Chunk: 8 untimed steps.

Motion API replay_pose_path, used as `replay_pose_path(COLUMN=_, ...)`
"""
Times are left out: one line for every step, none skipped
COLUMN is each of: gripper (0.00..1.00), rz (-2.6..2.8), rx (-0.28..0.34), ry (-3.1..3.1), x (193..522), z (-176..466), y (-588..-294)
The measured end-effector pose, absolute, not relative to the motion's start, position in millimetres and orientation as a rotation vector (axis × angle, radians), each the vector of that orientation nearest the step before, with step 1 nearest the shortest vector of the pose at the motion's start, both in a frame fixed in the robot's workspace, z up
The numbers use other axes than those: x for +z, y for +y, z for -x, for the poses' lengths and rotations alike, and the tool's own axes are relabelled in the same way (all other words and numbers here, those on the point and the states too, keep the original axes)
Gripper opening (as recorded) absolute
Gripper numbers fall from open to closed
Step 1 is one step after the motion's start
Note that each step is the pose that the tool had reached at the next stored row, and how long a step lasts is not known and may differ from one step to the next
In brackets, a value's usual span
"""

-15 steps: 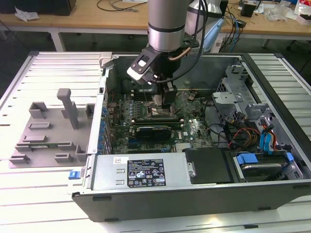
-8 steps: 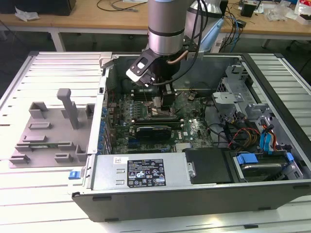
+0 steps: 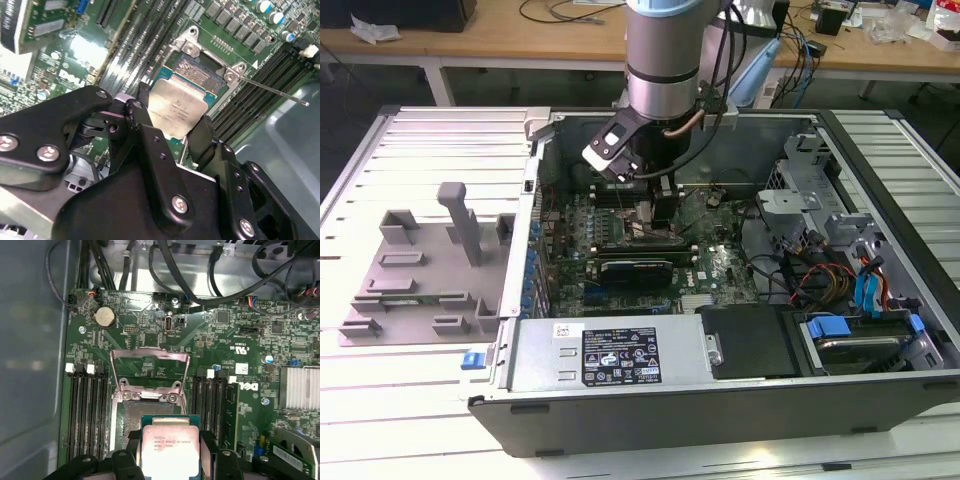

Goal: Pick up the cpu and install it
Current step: 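Place the cpu into insertion slot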

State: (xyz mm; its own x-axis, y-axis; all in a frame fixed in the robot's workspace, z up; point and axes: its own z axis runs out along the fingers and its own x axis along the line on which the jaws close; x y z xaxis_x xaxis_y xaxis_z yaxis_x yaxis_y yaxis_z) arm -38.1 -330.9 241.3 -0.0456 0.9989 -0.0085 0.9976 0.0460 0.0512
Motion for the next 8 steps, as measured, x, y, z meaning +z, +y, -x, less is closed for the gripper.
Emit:
replay_pose_path(gripper=0.55, rz=-2.144, rx=0.048, ry=2.239, x=239.0, z=38.1, y=-327.7)
replay_pose_path(gripper=0.55, rz=-2.147, rx=0.048, ry=2.235, x=235.5, z=37.9, y=-325.2)
replay_pose_path(gripper=0.55, rz=-2.151, rx=0.048, ry=2.232, x=231.7, z=37.5, y=-323.1)
replay_pose_path(gripper=0.55, rz=-2.153, rx=0.048, ry=2.230, x=229.2, z=37.3, y=-322.3)
replay_pose_path(gripper=0.55, rz=-2.154, rx=0.048, ry=2.229, x=227.2, z=37.2, y=-321.8)
replay_pose_path(gripper=0.55, rz=-2.155, rx=0.047, ry=2.228, x=225.5, z=37.2, y=-321.4)
replay_pose_path(gripper=0.55, rz=-2.156, rx=0.047, ry=2.227, x=223.6, z=37.3, y=-321.0)
replay_pose_path(gripper=0.55, rz=-2.157, rx=0.047, ry=2.226, x=220.8, z=37.3, y=-320.1)
